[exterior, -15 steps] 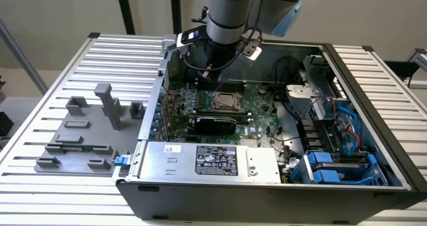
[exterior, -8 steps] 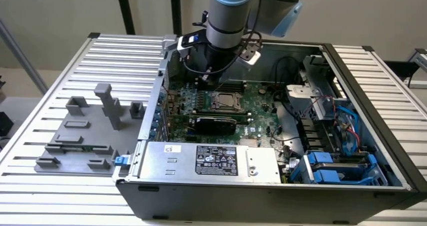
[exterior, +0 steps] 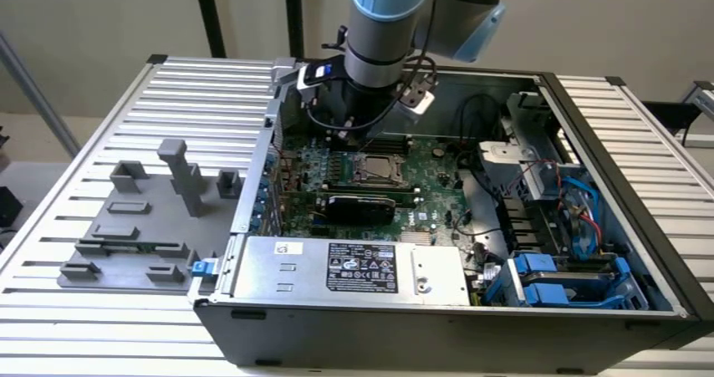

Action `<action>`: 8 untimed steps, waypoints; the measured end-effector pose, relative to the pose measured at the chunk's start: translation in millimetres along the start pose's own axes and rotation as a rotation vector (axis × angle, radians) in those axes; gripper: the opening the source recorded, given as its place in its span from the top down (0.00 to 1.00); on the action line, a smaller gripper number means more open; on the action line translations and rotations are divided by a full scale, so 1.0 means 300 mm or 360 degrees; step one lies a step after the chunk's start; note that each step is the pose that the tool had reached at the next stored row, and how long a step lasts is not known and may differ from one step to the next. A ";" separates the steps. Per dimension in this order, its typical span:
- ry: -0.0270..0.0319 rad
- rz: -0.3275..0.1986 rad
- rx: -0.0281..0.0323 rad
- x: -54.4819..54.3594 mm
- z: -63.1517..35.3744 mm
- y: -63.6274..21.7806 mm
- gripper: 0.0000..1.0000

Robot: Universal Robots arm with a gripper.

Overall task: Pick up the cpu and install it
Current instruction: 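Close the cpu cover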

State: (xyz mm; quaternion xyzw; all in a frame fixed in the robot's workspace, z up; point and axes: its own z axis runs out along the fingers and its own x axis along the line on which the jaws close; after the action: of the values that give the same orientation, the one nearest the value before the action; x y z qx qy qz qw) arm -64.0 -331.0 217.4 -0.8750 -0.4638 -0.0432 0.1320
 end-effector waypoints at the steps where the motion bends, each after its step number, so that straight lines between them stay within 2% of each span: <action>1: 0.00051 -0.0001 0.00024 -0.001 0.004 0.001 0.89; 8: 0.00330 -0.0003 0.00175 -0.003 0.029 0.010 0.89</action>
State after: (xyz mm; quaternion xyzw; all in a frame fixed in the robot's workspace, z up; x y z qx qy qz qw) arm -62.5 -331.0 208.4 -0.8734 -0.4634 -0.0499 0.1415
